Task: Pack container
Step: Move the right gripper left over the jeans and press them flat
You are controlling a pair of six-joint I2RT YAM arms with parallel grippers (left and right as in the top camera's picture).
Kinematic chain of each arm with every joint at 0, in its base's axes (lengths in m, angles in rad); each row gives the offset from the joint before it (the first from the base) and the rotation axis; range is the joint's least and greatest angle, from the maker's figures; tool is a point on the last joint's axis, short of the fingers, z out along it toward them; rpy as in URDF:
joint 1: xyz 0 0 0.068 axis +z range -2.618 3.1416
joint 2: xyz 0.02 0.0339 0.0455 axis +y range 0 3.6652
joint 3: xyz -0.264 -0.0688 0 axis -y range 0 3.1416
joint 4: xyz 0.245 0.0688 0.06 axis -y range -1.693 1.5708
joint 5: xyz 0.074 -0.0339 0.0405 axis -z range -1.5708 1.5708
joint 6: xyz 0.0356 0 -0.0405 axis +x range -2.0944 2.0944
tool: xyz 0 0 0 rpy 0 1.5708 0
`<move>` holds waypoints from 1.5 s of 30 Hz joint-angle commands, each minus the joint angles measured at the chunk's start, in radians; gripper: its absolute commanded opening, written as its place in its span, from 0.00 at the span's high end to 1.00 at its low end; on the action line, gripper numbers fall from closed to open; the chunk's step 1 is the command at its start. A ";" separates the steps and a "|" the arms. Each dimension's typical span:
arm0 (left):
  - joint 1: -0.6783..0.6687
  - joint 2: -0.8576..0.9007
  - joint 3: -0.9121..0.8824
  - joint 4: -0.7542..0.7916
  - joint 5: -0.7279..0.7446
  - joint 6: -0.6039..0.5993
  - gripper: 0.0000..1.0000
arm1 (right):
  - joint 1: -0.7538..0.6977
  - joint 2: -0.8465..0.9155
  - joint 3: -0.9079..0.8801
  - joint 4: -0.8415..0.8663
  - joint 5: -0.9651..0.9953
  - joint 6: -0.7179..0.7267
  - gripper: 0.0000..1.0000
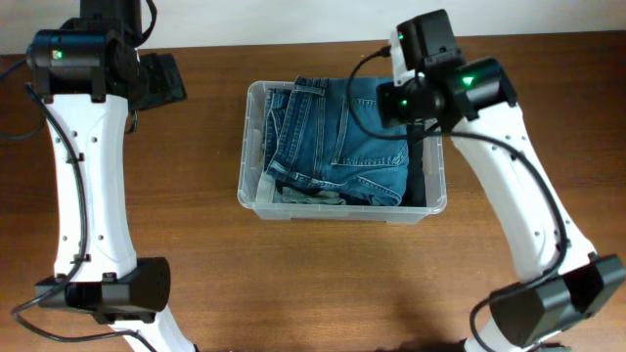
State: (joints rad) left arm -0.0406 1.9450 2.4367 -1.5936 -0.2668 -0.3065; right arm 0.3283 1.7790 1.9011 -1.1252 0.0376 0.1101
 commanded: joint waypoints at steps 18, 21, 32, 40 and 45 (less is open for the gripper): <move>0.000 -0.003 0.001 -0.001 -0.010 0.001 0.01 | 0.090 0.624 0.005 0.035 -0.151 0.056 0.96; 0.000 -0.003 0.001 -0.002 -0.010 0.001 0.01 | 0.087 0.665 0.005 0.015 -0.158 0.056 0.96; 0.000 -0.003 0.001 -0.001 -0.010 0.001 0.01 | 0.063 0.468 0.343 -0.249 -0.157 0.026 0.96; 0.000 -0.003 0.001 -0.001 -0.010 0.001 0.01 | 0.063 0.336 0.467 -0.407 -0.147 0.030 0.96; 0.000 -0.003 0.001 -0.001 -0.010 0.001 0.01 | 0.063 0.343 0.436 -0.488 -0.038 0.068 0.96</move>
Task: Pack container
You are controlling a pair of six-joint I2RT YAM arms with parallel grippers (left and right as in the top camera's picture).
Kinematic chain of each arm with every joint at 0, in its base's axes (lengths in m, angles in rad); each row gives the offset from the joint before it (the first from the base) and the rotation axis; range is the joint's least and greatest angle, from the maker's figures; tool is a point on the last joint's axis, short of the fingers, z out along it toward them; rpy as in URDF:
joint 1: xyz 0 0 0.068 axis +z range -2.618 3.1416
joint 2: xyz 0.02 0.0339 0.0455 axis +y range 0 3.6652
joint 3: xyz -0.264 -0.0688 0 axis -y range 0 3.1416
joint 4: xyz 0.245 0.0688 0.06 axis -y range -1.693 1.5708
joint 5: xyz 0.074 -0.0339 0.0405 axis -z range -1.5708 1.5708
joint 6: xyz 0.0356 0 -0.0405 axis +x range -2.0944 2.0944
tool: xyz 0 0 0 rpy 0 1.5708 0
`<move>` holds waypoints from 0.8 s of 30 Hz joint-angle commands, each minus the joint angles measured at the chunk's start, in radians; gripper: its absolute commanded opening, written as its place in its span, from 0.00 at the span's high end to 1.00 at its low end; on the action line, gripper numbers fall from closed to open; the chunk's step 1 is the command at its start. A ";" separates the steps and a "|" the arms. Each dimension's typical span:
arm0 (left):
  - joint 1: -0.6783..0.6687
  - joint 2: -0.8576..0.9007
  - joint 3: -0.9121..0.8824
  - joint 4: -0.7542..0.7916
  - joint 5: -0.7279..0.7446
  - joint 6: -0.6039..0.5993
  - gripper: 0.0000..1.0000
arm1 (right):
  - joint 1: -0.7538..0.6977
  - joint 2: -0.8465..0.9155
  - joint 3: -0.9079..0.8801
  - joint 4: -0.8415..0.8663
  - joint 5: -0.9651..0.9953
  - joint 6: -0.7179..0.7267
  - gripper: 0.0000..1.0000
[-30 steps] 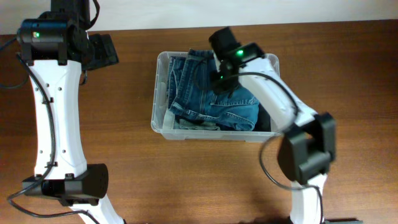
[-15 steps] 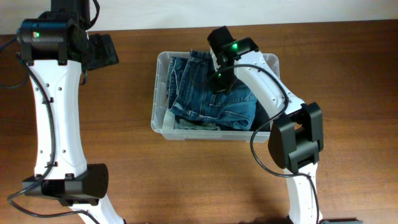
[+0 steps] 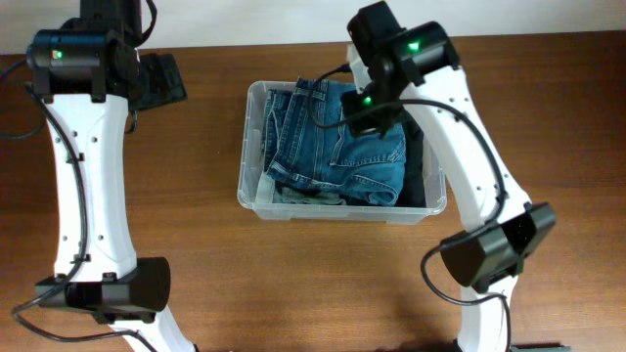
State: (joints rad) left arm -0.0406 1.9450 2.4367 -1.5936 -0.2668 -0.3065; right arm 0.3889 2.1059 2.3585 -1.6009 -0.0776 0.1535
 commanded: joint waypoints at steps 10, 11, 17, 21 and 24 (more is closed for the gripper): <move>0.000 -0.003 0.001 -0.002 -0.010 0.001 0.01 | -0.002 0.016 -0.391 0.151 0.109 0.040 0.96; 0.000 -0.003 0.001 -0.002 -0.010 0.001 0.01 | -0.005 0.016 -0.444 0.188 0.119 0.045 0.96; 0.000 -0.003 0.001 -0.001 -0.010 0.001 0.01 | -0.069 0.016 -0.740 0.420 0.105 0.048 0.92; 0.000 -0.003 0.001 -0.002 -0.010 0.001 0.01 | -0.143 0.014 -0.772 0.429 -0.007 0.036 0.92; 0.000 -0.003 0.001 -0.001 -0.010 0.001 0.01 | -0.163 0.003 -0.694 0.370 -0.027 0.035 0.93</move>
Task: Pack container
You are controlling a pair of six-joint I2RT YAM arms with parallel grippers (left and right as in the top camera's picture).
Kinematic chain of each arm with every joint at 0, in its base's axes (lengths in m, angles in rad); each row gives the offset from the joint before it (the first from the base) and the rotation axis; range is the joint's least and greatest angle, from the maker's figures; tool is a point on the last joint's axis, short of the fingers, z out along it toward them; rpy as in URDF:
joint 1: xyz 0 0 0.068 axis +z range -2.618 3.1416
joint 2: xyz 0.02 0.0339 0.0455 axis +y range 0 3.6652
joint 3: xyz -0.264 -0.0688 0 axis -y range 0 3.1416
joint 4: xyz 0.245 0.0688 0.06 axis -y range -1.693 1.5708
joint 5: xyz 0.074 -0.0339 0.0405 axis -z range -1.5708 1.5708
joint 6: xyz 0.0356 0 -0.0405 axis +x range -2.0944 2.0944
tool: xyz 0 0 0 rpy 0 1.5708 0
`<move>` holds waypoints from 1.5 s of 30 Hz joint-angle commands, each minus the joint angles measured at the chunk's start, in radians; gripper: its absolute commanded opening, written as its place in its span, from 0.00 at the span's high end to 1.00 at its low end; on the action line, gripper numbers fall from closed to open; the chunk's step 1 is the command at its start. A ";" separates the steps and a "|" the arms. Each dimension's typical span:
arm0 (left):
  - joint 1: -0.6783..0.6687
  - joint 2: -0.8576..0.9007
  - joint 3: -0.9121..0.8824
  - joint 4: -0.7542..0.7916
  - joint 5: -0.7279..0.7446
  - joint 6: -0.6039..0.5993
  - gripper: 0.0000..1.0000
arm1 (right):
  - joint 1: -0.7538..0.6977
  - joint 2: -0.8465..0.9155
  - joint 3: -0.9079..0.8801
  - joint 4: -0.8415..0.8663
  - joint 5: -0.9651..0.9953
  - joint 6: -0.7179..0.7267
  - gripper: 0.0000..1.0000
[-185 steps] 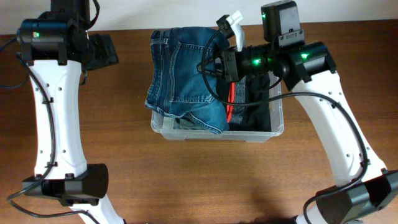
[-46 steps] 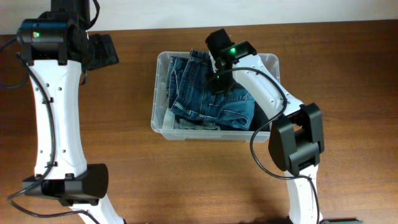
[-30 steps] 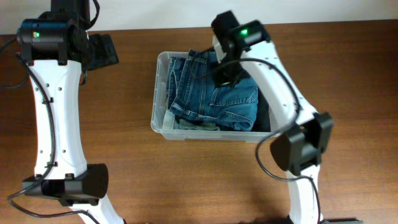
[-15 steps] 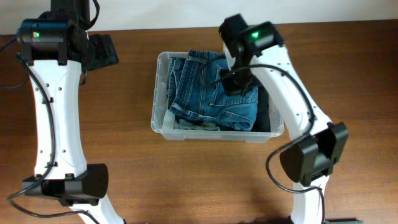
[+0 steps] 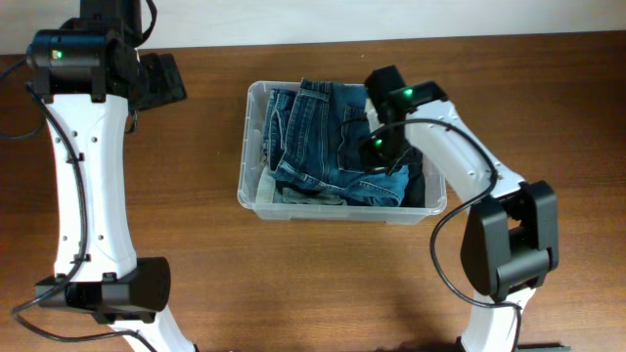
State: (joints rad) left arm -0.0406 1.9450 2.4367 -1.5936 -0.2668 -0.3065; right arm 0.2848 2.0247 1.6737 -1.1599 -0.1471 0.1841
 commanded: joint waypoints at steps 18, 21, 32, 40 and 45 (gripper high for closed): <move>0.000 -0.003 0.001 -0.001 -0.010 0.001 0.01 | 0.117 0.060 0.535 -0.145 0.043 0.008 0.96; 0.000 -0.003 0.001 -0.001 -0.010 0.001 0.01 | 0.143 0.089 0.507 -0.084 0.042 0.008 0.96; 0.000 -0.003 0.001 -0.001 -0.010 0.001 0.01 | 0.226 0.296 0.373 0.110 0.046 0.005 0.91; 0.000 -0.003 0.001 -0.001 -0.010 0.001 0.01 | 0.217 0.309 0.396 0.073 0.047 0.004 0.86; 0.000 -0.003 0.001 -0.001 -0.010 0.001 0.00 | 0.209 0.169 0.518 -0.028 0.057 -0.028 0.86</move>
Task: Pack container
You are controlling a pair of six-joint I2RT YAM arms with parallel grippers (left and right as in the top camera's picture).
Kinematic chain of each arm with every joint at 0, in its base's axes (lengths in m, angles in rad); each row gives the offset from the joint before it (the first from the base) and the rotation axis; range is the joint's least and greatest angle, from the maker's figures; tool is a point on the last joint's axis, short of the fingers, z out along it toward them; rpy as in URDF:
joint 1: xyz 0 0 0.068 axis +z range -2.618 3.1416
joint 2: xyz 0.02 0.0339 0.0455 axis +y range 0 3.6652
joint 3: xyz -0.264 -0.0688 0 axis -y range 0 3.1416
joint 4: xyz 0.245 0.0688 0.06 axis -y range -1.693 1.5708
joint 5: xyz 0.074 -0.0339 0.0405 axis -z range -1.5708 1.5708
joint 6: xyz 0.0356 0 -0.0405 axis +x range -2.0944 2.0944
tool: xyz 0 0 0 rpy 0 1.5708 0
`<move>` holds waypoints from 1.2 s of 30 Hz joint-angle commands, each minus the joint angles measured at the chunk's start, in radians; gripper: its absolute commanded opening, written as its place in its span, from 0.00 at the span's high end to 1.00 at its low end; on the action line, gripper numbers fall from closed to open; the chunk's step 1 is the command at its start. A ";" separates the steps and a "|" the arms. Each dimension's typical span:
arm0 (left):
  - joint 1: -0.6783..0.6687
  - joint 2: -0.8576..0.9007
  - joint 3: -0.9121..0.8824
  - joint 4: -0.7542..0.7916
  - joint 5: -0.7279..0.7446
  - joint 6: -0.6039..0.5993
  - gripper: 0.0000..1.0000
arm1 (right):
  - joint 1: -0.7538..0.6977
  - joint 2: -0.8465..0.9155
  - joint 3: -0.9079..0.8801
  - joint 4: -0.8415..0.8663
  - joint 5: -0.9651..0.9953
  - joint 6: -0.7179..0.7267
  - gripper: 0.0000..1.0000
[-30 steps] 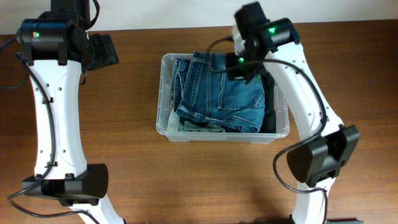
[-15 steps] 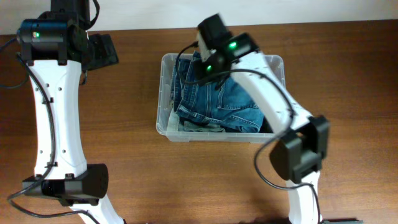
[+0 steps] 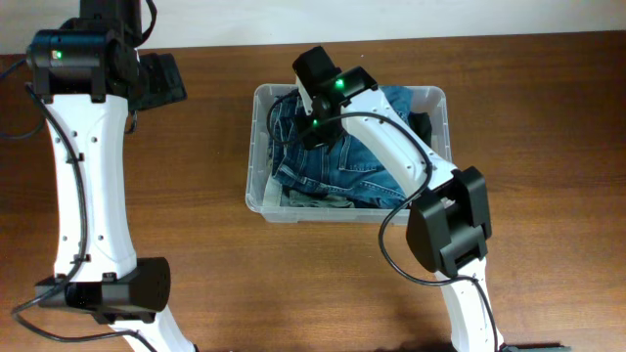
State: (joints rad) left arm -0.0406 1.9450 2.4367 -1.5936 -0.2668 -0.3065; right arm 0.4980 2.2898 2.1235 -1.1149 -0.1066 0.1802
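A clear plastic bin (image 3: pixel 256 147) sits mid-table in the overhead view, filled with folded blue jeans (image 3: pixel 347 171). A dark garment (image 3: pixel 423 125) shows along the bin's right wall. My right gripper (image 3: pixel 315 125) points down into the left back part of the bin, against the jeans. Its fingers are hidden under the wrist, so I cannot tell whether they are open or shut. My left gripper (image 3: pixel 161 80) hangs over the table at the far left, well away from the bin. Its jaws are too dark to read.
The brown wooden table (image 3: pixel 196 244) surrounds the bin. The white left arm (image 3: pixel 93 176) runs down the left side. The right arm (image 3: pixel 440 225) arches over the bin's front right corner, its base near the table's front edge.
My right gripper has moved from the right middle of the bin to its left back part. The jeans lie more spread toward the right wall. The bin sits slightly further right.
At first my right gripper was at the bin's right back corner, above the jeans. It was then over the back middle, then low in the right middle on the jeans. Now it is at the left back. The left arm has stayed still throughout.
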 commanded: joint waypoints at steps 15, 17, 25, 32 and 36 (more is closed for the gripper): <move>0.000 -0.003 0.001 -0.001 -0.010 0.001 0.01 | -0.014 -0.843 0.169 -0.366 0.066 -0.033 0.86; 0.000 -0.003 0.001 -0.001 -0.010 0.001 0.01 | -0.014 -0.985 0.169 -0.406 0.066 -0.033 0.85; 0.000 -0.003 0.001 -0.001 -0.010 0.001 0.01 | -0.014 -1.357 0.169 -0.521 0.066 -0.032 0.76; 0.000 -0.003 0.001 -0.001 -0.010 0.001 0.01 | -0.014 -1.663 0.169 -0.574 0.066 -0.021 0.28; 0.000 -0.003 0.001 -0.001 -0.010 0.001 0.01 | -0.014 -1.802 0.169 -0.578 0.066 -0.022 0.01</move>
State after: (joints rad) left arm -0.0406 1.9450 2.4367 -1.5940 -0.2668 -0.3065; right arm 0.4866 0.5667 2.2990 -1.6890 -0.0448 0.1520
